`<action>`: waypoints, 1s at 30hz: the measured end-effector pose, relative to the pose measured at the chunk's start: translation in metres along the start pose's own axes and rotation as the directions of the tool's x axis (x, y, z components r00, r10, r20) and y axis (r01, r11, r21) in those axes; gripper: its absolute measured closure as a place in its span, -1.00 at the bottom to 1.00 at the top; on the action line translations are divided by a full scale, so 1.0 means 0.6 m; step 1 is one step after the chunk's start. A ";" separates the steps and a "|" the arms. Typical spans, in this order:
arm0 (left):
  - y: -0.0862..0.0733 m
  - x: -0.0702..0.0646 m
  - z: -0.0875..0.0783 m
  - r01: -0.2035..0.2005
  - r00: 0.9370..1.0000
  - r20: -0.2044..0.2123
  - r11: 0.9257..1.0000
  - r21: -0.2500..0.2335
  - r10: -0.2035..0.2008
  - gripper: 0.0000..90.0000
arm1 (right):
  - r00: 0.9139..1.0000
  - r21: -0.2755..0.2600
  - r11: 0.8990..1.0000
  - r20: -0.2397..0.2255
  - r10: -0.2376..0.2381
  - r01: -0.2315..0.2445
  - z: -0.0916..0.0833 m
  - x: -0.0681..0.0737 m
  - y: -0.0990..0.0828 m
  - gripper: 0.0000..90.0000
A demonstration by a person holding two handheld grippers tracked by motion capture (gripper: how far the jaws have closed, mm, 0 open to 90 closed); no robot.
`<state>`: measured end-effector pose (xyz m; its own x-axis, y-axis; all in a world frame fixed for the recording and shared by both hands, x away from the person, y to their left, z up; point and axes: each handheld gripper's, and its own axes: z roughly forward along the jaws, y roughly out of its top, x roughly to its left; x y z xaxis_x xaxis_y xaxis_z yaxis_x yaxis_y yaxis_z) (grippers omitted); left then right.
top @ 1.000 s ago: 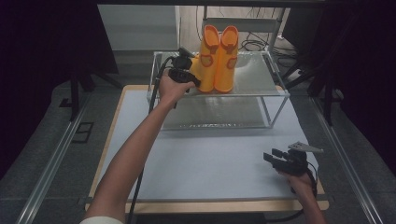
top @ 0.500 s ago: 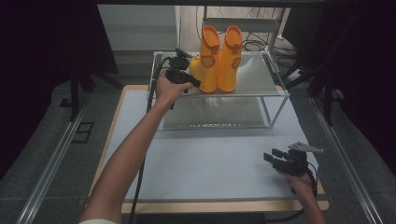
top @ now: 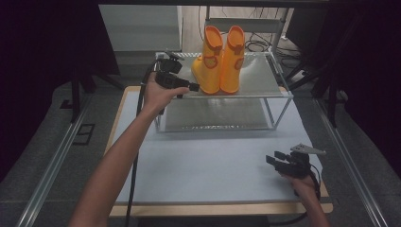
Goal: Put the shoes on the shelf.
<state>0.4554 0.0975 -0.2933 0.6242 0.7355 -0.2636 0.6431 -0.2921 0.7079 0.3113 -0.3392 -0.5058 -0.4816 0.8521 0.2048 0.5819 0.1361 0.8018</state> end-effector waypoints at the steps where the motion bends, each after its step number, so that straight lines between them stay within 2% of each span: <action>1: -0.001 0.000 -0.002 -0.004 1.000 0.002 1.000 0.001 0.004 -0.01 | 1.000 0.000 1.000 0.002 0.000 0.000 0.000 0.000 0.000 0.07; 4: -0.005 -0.001 -0.010 -0.009 1.000 0.021 1.000 0.005 0.009 -0.04 | 1.000 -0.002 1.000 0.005 -0.003 0.003 0.000 -0.001 0.000 0.07; 10: -0.018 -0.007 -0.030 -0.023 0.998 0.061 1.000 -0.019 0.024 -0.09 | 1.000 0.000 1.000 0.009 -0.003 0.003 -0.001 -0.003 0.000 0.07; 17: -0.043 -0.020 -0.055 -0.048 0.996 0.068 0.998 -0.041 0.051 -0.11 | 1.000 -0.002 1.000 0.010 -0.008 0.008 -0.002 -0.002 0.001 0.07; 24: -0.082 -0.036 -0.078 -0.065 0.995 0.073 0.996 -0.059 0.069 -0.11 | 1.000 0.001 1.000 0.009 -0.010 0.010 -0.002 -0.001 0.001 0.07; 27: -0.106 -0.038 -0.084 -0.069 0.995 0.064 0.996 -0.059 0.072 -0.11 | 1.000 -0.001 1.000 0.008 -0.009 0.009 -0.002 0.000 0.001 0.07; 30: -0.134 -0.038 -0.089 -0.064 0.995 0.073 0.996 -0.058 0.068 -0.12 | 1.000 -0.001 1.000 0.008 -0.014 0.014 -0.001 0.001 0.001 0.07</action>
<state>0.3659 0.1371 -0.3093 0.6968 0.6677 -0.2619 0.5755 -0.3025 0.7598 0.3110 -0.3389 -0.5046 -0.4845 0.8540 0.1893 0.5745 0.1475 0.8051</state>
